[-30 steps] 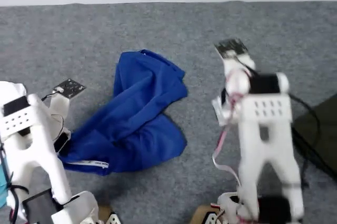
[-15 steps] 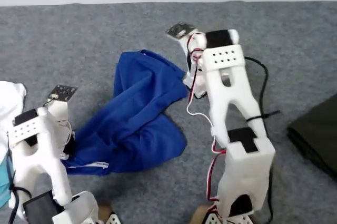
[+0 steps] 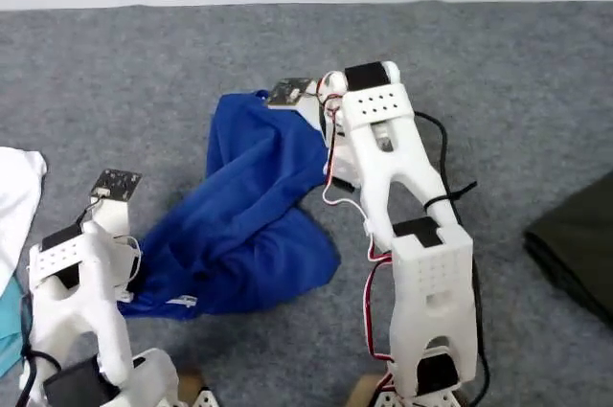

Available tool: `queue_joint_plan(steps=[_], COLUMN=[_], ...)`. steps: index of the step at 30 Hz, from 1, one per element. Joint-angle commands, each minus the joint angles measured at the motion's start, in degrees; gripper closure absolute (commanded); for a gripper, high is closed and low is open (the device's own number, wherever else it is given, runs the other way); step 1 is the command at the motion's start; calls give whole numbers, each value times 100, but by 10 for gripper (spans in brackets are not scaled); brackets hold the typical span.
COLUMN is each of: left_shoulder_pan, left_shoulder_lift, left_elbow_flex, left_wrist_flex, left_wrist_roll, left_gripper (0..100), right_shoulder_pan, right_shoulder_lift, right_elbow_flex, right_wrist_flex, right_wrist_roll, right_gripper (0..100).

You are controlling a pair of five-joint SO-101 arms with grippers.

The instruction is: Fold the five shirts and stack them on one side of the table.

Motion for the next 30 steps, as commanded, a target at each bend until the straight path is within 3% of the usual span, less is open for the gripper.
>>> queue_joint_plan(steps=[1, 16, 23, 30], left_shoulder_pan=[9, 18, 18, 18], left_shoulder_lift=[-35, 0, 0, 0], left_elbow_flex=[48, 48, 48, 48], left_wrist_flex=[-149, -149, -158, -229], left_wrist_roll=[88, 97, 97, 97], left_gripper=[997, 997, 997, 997], right_shoulder_pan=[-145, -470, -462, -356], right_shoulder_lift=[198, 2352, 2686, 2677], right_elbow_flex=[-730, -3147, -3895, -4985], right_wrist_flex=[-127, -215, -215, 286], right_wrist_roll=[193, 431, 431, 431], right_gripper=[760, 764, 973, 987])
